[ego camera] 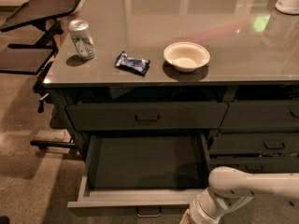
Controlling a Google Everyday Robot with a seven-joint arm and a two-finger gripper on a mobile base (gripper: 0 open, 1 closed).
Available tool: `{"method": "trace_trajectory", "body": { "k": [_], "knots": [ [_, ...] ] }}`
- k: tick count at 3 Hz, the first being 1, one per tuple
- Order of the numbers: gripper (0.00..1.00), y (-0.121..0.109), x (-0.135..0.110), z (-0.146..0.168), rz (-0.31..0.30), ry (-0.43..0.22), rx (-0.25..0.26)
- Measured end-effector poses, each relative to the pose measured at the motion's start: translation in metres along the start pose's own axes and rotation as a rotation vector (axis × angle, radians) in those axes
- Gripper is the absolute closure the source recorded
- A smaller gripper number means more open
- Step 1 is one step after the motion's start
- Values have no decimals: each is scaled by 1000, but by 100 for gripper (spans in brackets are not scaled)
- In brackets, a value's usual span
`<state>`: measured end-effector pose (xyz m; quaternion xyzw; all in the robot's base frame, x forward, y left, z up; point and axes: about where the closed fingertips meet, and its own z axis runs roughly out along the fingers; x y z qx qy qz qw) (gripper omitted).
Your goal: Close middle drawer
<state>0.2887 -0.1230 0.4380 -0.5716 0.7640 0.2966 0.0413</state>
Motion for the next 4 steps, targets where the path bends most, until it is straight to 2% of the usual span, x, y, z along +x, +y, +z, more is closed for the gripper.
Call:
{"method": "trace_trajectory", "body": {
  "k": [1, 2, 3, 4],
  "knots": [
    [63, -27, -10, 8, -11, 2, 25],
    [39, -48, -18, 11, -16, -8, 48],
    [16, -63, -27, 11, -22, -23, 73],
    [0, -65, -30, 9, -27, -29, 85]
  ]
}}
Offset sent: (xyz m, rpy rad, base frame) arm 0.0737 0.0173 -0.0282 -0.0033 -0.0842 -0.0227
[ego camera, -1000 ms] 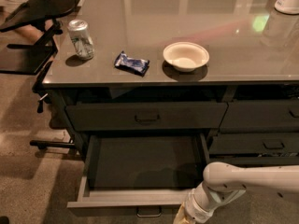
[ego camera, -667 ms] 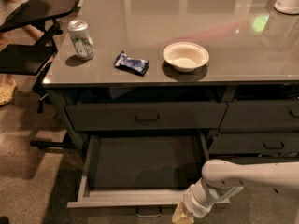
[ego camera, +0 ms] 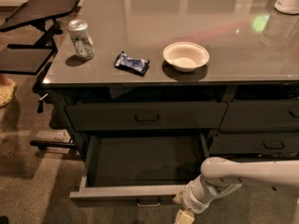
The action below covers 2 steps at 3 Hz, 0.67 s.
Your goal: Close middle drawer
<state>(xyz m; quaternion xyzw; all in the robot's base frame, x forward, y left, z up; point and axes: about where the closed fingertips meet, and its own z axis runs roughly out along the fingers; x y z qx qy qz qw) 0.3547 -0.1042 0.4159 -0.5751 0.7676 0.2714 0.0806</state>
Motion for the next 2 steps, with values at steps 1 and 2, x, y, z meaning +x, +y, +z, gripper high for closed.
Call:
{"method": "trace_trajectory", "body": {
  "k": [1, 2],
  "knots": [
    [0, -13, -15, -6, -17, -12, 37],
    [0, -25, -32, -8, -38, -22, 66]
  ]
}}
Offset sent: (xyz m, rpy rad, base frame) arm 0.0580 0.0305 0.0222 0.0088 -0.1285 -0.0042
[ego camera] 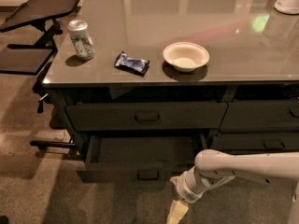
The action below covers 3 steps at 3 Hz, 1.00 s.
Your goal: Close middle drawer
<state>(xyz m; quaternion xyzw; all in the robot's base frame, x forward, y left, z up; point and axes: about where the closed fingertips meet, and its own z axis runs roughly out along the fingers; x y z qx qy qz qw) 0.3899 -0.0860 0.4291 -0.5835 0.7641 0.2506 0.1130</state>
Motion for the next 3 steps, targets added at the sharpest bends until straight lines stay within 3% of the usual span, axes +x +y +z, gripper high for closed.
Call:
{"method": "trace_trajectory", "body": {
  "k": [1, 2, 3],
  "knots": [
    [0, -10, -11, 0, -15, 6, 40],
    [0, -10, -11, 0, -15, 6, 40],
    [0, -32, -3, -4, 15, -11, 79]
  ]
}}
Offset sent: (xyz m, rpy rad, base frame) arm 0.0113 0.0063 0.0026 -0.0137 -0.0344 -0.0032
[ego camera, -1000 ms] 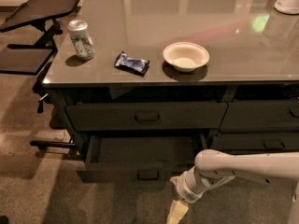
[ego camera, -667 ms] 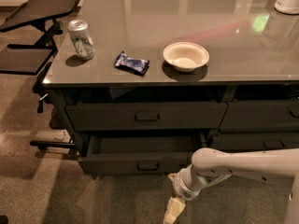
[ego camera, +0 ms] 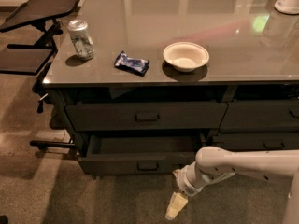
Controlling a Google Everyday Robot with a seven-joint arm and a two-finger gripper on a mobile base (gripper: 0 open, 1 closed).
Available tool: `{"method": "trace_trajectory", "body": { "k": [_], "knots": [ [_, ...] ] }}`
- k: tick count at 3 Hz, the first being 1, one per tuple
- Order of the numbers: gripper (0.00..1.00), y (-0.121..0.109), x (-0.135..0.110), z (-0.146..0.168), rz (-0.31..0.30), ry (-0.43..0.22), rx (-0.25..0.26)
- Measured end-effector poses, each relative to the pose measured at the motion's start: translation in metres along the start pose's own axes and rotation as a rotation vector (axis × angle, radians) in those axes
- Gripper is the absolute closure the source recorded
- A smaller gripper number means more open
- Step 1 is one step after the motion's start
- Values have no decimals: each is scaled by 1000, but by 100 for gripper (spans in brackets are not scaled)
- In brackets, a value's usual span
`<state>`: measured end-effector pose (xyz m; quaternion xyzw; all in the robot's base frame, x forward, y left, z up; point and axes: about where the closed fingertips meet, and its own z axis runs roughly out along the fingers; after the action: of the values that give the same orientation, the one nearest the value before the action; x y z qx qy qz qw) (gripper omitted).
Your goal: Close middle drawer
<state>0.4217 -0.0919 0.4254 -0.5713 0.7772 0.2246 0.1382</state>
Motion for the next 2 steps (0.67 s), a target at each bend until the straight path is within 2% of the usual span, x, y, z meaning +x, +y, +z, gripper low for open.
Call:
{"method": "trace_trajectory", "body": {
  "k": [1, 2],
  "knots": [
    [18, -40, 15, -2, 36, 11, 36],
    [41, -82, 27, -5, 57, 26, 67]
  ]
}}
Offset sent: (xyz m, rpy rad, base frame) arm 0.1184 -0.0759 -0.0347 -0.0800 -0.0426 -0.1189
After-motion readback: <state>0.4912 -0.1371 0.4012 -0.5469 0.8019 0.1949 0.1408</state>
